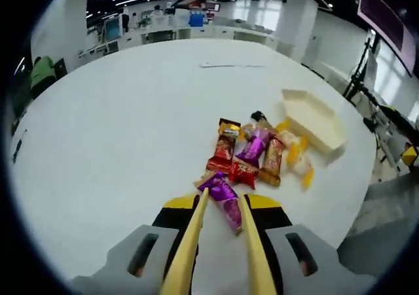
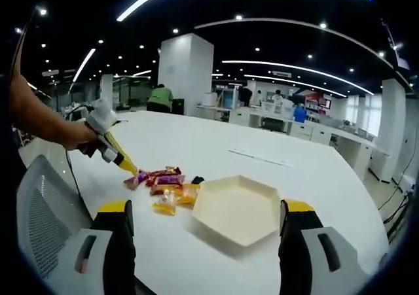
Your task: Place the target food into the container with the food tongs after gripping and lifting it, then release it inside without dropping or visibly crushing the food.
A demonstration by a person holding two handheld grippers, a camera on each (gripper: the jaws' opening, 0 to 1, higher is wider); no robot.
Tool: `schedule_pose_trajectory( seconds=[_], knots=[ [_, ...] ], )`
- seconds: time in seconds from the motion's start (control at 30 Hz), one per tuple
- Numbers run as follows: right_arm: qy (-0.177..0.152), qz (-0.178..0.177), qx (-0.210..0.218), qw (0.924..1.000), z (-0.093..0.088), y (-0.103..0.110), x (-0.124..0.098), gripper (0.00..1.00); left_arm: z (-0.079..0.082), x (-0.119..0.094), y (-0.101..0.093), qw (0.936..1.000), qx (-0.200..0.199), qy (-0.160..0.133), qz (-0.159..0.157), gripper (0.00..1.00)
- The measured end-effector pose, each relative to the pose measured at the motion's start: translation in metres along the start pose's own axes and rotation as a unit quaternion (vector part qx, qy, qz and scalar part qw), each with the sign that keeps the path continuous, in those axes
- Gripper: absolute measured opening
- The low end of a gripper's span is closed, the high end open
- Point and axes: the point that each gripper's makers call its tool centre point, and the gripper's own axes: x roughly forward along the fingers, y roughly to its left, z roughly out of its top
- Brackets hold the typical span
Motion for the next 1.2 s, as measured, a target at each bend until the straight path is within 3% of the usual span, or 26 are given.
schedule_pose_trajectory(
  seconds=[0.07,0.2,0.23,0.33,0.57,0.9,1.2],
  knots=[
    [0.001,0.002,0.0,1.0,0.0,0.001,0.0,0.91,-0.001,0.005,-0.005,0.9998,-0.017,0.009,0.002,0.23],
    [0.002,0.002,0.001,1.0,-0.001,0.0,0.0,0.91,-0.012,0.01,-0.01,0.9993,-0.011,0.033,0.017,0.24],
    [0.002,0.002,0.001,1.0,-0.001,0.0,0.0,0.91,-0.013,0.011,-0.013,0.999,-0.037,0.025,0.009,0.24],
    [0.001,0.001,0.002,1.0,0.0,0.0,0.0,0.9,-0.015,0.007,-0.013,0.9995,-0.019,0.022,0.011,0.23],
    [0.004,0.002,-0.001,1.0,-0.001,0.001,0.0,0.9,-0.016,0.015,-0.004,0.9977,-0.061,0.031,0.006,0.23],
    [0.006,-0.002,-0.001,1.0,-0.002,-0.001,0.0,0.88,-0.01,0.017,-0.005,0.9998,0.002,0.018,0.012,0.18],
    [0.003,-0.003,-0.001,1.0,-0.001,-0.002,-0.001,0.87,-0.014,0.01,-0.001,0.9997,0.005,0.024,0.004,0.17]
  ],
)
